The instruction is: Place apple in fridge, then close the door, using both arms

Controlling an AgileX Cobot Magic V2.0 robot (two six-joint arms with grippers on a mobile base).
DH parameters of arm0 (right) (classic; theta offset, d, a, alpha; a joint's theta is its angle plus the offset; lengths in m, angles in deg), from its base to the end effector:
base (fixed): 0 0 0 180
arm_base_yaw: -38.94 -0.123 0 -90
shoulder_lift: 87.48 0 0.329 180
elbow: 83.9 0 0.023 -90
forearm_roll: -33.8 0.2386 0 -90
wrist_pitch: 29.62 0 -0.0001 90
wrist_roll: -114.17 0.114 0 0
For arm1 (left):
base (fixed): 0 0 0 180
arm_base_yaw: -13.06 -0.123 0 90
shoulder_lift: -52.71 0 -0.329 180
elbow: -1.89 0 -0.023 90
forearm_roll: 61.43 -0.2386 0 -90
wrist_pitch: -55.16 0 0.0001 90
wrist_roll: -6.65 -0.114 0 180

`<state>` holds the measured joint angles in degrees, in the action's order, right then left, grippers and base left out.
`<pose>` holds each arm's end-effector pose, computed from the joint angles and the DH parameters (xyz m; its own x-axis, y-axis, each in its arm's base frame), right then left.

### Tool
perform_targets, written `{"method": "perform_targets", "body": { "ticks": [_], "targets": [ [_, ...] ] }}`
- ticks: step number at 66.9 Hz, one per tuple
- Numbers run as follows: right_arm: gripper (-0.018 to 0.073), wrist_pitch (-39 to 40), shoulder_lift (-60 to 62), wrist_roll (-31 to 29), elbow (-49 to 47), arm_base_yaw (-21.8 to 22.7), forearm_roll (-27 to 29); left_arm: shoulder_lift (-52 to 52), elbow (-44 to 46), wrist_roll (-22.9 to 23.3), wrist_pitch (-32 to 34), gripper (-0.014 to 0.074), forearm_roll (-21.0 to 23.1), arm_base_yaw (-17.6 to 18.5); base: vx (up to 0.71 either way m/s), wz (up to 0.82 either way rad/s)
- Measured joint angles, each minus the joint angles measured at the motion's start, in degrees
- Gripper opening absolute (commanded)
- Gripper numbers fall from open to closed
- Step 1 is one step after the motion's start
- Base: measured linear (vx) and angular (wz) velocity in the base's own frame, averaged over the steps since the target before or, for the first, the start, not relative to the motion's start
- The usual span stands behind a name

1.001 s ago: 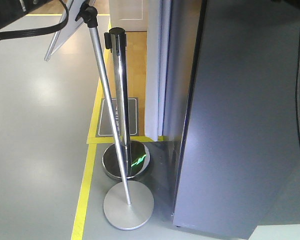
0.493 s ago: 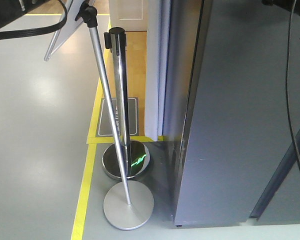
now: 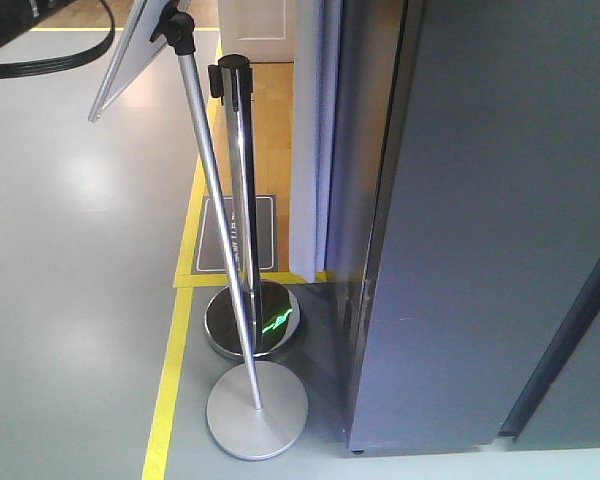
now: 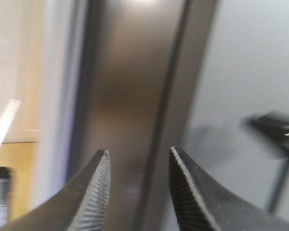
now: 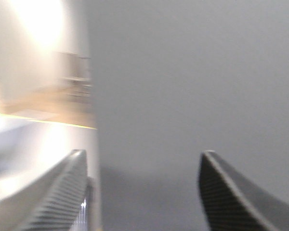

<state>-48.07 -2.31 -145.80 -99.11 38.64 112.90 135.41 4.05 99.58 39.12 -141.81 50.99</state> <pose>0.3656 0.0374 0.5292 0.1258 -0.0233 -0.9918 -0.3105 0.9486 -0.0617 0.2547 -0.1590 0.5240 0.0052 -0.2771 -0.9608 0.3891 0.8857 -0.2533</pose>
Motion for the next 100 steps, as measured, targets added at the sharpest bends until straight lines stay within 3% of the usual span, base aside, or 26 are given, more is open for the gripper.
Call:
{"method": "perform_targets", "body": {
  "ticks": [6,14,26,32,41,46,57,67,80,100],
  "targets": [
    [0.0193,-9.2,3.0,3.0,0.0,0.0,-2.2,-0.1,0.0,-2.8,-3.2,0.0288,0.8,0.0,0.0,0.0],
    [-0.0017,-19.9,6.4,9.9,0.0,0.0,-9.4,-0.6,0.0,-6.8,-6.6,0.0256,4.6,0.0,0.0,0.0],
    [-0.0003,-32.9,10.6,20.5,0.0,0.0,-21.4,-2.6,0.0,-15.6,-7.9,0.0151,13.7,0.0,0.0,0.0],
    [-0.0003,-35.7,12.6,24.8,0.0,0.0,-26.3,-3.5,0.0,-22.8,-8.5,0.0081,21.6,0.0,0.0,0.0],
    [-0.0003,-36.1,16.0,27.4,1.6,0.0,-29.3,-4.4,0.0,-36.0,-10.8,-0.0008,34.2,0.0,0.0,0.0],
    [-0.0003,-34.3,18.7,27.5,5.4,0.0,-29.3,-5.0,0.0,-44.4,-12.7,-0.0008,40.8,0.0,0.0,0.0],
    [-0.0003,-28.0,27.5,26.3,20.9,0.0,-29.6,-6.7,0.0,-61.4,-18.9,-0.0007,52.0,0.0,0.0,0.0],
    [-0.0003,-22.2,36.1,24.2,36.7,0.0,-29.7,-8.1,-1.6,-71.7,-23.5,-0.0007,60.2,0.0,0.0,0.0],
    [-0.0003,-16.5,47.3,23.8,54.5,0.0,-29.7,-10.7,-13.7,-75.7,-21.5,-0.0007,66.9,0.0,0.0,0.0],
    [-0.0002,-13.3,57.3,23.7,69.4,0.0,-29.7,-19.6,-43.7,-75.9,-3.1,-0.0007,73.3,0.0,0.0,0.0]
  ]
}}
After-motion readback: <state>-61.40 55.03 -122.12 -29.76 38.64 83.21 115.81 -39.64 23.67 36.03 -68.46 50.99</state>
